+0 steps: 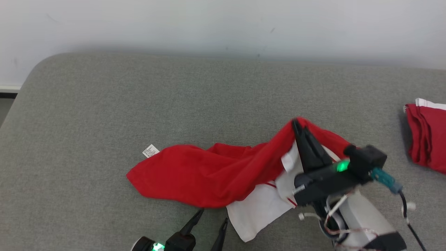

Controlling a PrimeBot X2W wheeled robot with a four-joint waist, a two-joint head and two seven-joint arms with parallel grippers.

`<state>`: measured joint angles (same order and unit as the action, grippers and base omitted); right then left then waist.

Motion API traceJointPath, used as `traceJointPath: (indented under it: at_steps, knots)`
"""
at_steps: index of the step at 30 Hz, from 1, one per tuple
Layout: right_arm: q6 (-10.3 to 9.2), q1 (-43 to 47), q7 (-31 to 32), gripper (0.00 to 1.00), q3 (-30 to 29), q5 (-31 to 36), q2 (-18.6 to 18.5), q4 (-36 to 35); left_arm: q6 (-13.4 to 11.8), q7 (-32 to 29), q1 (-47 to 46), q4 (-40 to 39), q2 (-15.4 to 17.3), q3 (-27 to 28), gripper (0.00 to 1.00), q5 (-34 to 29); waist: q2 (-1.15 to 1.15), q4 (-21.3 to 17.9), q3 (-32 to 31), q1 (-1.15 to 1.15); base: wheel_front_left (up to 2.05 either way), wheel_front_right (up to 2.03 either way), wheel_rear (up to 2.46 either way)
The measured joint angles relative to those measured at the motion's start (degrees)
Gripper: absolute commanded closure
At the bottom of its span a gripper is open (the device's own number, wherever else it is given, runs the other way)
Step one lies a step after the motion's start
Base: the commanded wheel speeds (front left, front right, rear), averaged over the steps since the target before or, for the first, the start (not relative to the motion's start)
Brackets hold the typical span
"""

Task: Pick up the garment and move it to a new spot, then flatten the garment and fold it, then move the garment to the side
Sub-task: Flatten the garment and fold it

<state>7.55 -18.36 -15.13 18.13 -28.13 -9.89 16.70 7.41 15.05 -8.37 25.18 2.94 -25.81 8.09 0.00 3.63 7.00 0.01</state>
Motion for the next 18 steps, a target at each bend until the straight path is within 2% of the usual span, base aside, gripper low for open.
traceJointPath:
  at_steps: [4, 7, 10, 11, 12, 13, 15, 18]
  knots:
    - [0.00, -12.84, 0.00, 1.00, 3.34, 1.93, -1.03, 5.79, 0.10, 0.00, -1.63, -0.05, 0.00, -1.15, 0.00, 0.90, 0.00, 1.62, 1.00, 0.00, 0.00, 0.00, 0.00]
    - [0.00, -21.96, 0.07, 1.00, 4.08, 4.10, -1.41, 14.90, 0.09, 0.00, -3.07, -0.18, -0.01, -2.36, 0.00, 1.77, 0.00, 3.46, 1.96, 0.00, 0.00, 0.00, 0.00]
    - [0.00, -29.88, 0.23, 0.97, 2.03, 6.66, -2.08, 25.83, -0.20, 0.00, -4.46, -0.20, 0.00, -3.85, 0.00, 2.74, 0.00, 5.67, 3.09, 0.00, 0.00, 0.00, 0.00]
    - [0.01, -32.11, 0.23, 0.54, -0.09, 7.00, -2.01, 29.49, -0.36, 0.00, -4.89, -0.27, 0.01, -4.34, 0.00, 3.05, 0.00, 6.44, 3.50, 0.00, 0.00, 0.00, 0.00]
    - [0.00, -34.33, 0.22, 0.04, -2.08, 7.37, -2.08, 33.04, -0.51, 0.00, -5.26, -0.43, -0.01, -4.71, 0.00, 3.27, 0.00, 7.22, 3.95, 0.00, 0.00, 0.00, 0.00]
    - [0.00, -36.30, 0.22, 0.00, -3.42, 9.10, -2.41, 36.31, -0.93, 0.00, -5.62, -0.43, -0.01, -5.02, 0.00, 3.81, 0.00, 7.95, 4.40, 0.00, 0.00, 0.00, 0.00]
    - [0.00, -39.48, 0.20, 0.00, -7.03, 10.77, -2.27, 41.36, -1.45, 0.00, -6.10, -0.57, 0.00, -5.27, 0.00, 4.36, 0.00, 9.21, 5.43, 0.00, 0.00, 0.00, 0.00]
    - [0.00, -41.62, 0.13, 0.00, -8.65, 13.44, -1.14, 42.22, -2.15, 0.00, -6.31, -0.66, -0.01, -5.12, 0.00, 4.87, 0.00, 10.37, 7.08, 0.00, 0.00, 0.00, 0.00]
